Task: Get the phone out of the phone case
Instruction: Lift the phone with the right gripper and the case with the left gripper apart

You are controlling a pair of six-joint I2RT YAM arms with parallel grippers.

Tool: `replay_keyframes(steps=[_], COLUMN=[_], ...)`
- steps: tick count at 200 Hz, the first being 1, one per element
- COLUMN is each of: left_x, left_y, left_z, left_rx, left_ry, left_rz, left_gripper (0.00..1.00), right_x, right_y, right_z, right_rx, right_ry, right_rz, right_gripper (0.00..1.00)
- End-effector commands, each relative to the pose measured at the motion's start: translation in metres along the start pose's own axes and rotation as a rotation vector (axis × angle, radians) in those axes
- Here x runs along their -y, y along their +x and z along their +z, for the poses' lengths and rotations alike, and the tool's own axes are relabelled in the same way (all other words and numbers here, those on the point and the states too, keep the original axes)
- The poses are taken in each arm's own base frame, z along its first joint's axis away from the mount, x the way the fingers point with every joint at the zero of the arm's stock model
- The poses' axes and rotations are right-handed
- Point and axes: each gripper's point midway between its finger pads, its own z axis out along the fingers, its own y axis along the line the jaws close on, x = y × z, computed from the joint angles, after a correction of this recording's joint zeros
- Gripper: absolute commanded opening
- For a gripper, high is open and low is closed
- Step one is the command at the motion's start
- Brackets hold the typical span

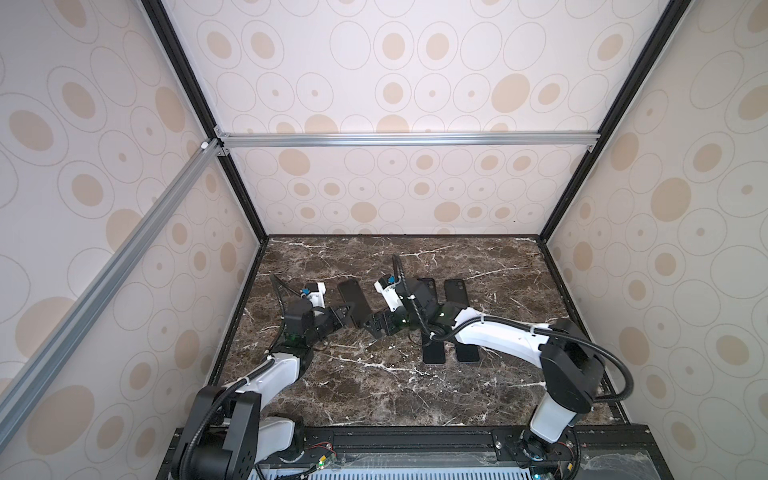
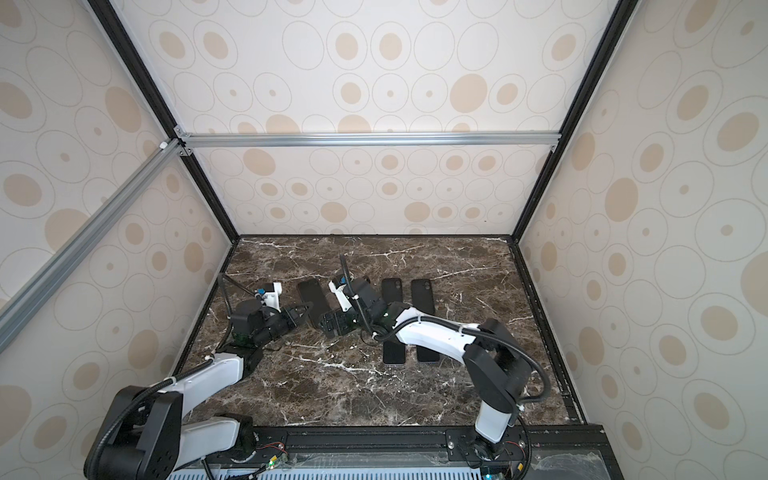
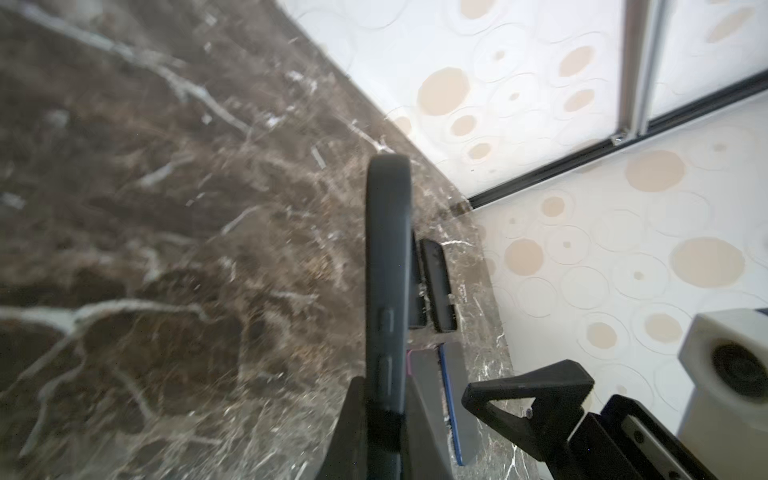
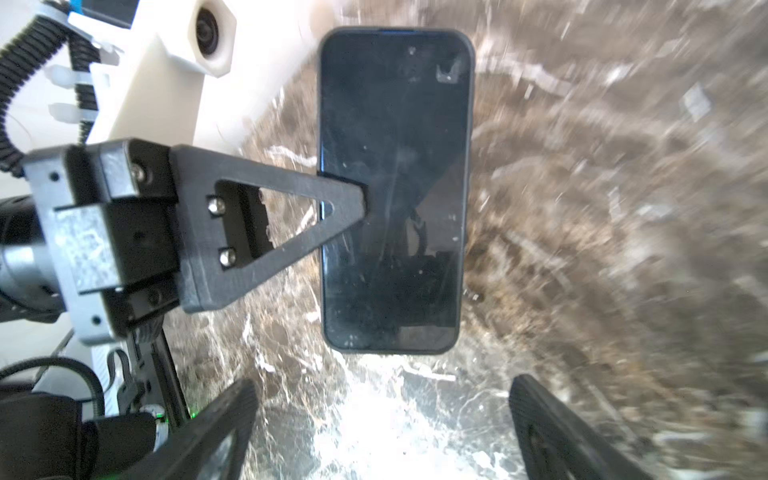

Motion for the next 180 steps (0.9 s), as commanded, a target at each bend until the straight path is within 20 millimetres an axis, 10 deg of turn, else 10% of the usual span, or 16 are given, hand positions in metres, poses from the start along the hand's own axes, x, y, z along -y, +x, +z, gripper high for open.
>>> replay_keyframes(steps=[1, 94, 180], left_x=[0.060, 0.171, 0.227], left_y=[-0.025, -0.056, -0.043], left_z=[-0.012, -0.051, -0.084], left_rx=[0.043, 0.060, 0.106], left_ry=[0.160, 0.464, 0.695], left_rz=[0.188, 0.486, 0.555], left_gripper=[0.00, 0.00, 0.00], right_x=[0.011, 0.002, -0.033], right_y=[-0.018, -0.044, -0.141], right_z=[-0.017, -0.127, -0.212], right_rx=[0.080, 0.255, 0.652], right_ry=[0.065, 0.004, -0.280], right_rz=[-0.024, -0.182, 0.005], right_gripper=[0.97, 0.88, 0.78])
